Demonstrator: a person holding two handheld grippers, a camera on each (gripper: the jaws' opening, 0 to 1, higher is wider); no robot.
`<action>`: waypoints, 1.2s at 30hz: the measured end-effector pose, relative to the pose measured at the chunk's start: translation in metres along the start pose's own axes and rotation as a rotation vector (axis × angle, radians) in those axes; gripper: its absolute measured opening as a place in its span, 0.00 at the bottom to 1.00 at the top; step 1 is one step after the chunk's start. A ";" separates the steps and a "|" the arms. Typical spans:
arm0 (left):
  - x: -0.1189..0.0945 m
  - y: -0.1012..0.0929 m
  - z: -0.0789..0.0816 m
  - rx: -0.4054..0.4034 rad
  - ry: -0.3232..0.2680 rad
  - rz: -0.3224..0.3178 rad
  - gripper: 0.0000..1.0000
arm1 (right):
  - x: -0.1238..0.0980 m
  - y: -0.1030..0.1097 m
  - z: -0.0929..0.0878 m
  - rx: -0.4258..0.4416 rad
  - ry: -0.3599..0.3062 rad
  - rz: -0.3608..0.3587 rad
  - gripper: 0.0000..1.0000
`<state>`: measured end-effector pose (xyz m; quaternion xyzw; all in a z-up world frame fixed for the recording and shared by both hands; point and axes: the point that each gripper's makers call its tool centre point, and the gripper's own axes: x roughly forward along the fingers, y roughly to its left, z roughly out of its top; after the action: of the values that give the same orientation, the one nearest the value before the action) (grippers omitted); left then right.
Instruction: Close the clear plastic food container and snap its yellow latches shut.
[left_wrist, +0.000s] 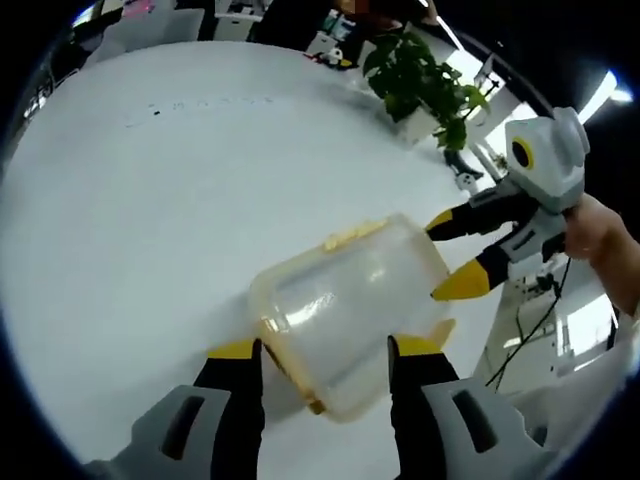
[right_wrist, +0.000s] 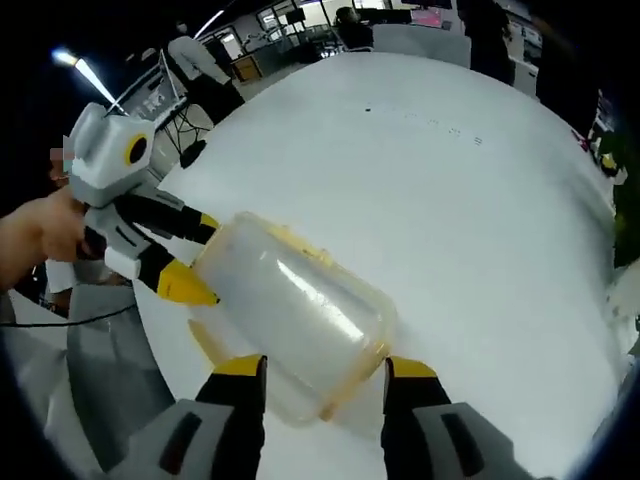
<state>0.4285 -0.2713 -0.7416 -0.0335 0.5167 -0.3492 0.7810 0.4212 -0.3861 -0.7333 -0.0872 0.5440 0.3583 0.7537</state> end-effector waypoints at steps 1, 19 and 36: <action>0.000 0.000 -0.003 0.002 0.004 0.000 0.56 | -0.001 0.002 0.001 -0.014 -0.010 0.005 0.44; -0.036 -0.012 0.023 0.404 -0.126 -0.029 0.53 | -0.028 0.003 0.019 -0.402 -0.099 0.020 0.33; -0.044 -0.051 0.038 0.638 -0.191 -0.188 0.33 | -0.040 0.038 0.047 -0.635 -0.200 0.123 0.29</action>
<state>0.4246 -0.2955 -0.6681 0.1324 0.3007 -0.5589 0.7614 0.4266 -0.3512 -0.6699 -0.2490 0.3329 0.5612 0.7157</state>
